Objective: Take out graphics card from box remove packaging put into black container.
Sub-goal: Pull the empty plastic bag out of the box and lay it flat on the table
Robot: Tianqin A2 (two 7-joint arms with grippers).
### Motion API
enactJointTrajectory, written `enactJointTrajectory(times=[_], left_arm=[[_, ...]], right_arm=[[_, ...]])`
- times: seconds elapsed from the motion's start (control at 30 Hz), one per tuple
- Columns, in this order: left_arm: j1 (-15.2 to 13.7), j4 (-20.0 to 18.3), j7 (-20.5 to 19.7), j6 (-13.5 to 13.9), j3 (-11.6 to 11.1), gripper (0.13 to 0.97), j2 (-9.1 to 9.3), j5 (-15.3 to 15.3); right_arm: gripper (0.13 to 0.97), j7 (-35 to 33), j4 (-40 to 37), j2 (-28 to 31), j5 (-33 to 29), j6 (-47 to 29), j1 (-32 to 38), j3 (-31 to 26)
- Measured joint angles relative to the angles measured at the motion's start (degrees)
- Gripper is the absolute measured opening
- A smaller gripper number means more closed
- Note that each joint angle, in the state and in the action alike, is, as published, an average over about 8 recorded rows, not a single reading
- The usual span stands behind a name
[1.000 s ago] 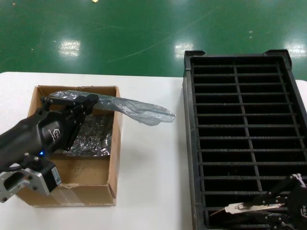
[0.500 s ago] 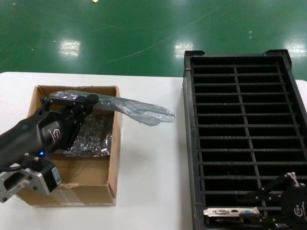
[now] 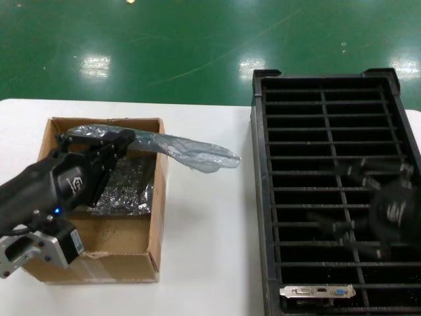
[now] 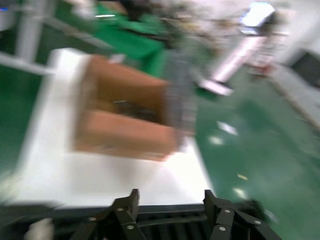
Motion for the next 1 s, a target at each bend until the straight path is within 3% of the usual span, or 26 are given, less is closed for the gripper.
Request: enactJointTrajectory(times=[0.1, 0.43, 0.6, 0.7, 0.77, 0.83, 1.0], left_arm=[[0.0, 0.0, 0.0, 0.0, 0.0, 0.140, 0.00, 0.0], [0.0, 0.0, 0.0, 0.0, 0.0, 0.140, 0.00, 0.0], [0.0, -0.1, -0.4, 0.0, 0.0, 0.140, 0.02, 0.2], [-0.4, -0.5, -3.5, -0.2, 0.5, 0.140, -0.25, 1.2], [-1.4, -1.0, -7.3, -1.8, 2.4, 0.140, -1.91, 0.6], [-3.2, -1.7, -12.7, -4.4, 5.9, 0.140, -4.87, -1.5], [-11.0, -2.8, -26.7, -11.5, 19.2, 0.140, -14.59, -12.5]], right_arm=[[0.387, 4.6, -2.4, -5.0, -3.8, 6.5, -1.7, 2.2], [0.612, 23.6, -8.2, -25.0, -21.0, 18.0, -6.7, 13.8], [0.731, 26.2, -8.7, -28.3, -23.5, 18.9, -7.4, 16.1], [0.779, 26.3, -8.7, -28.5, -23.7, 18.9, -7.4, 16.2], [0.810, 26.3, -8.7, -28.5, -23.7, 18.9, -7.4, 16.2], [0.841, 26.3, -8.7, -28.5, -23.7, 18.9, -7.4, 16.2], [0.903, 26.3, -8.7, -28.5, -23.7, 18.9, -7.4, 16.2]])
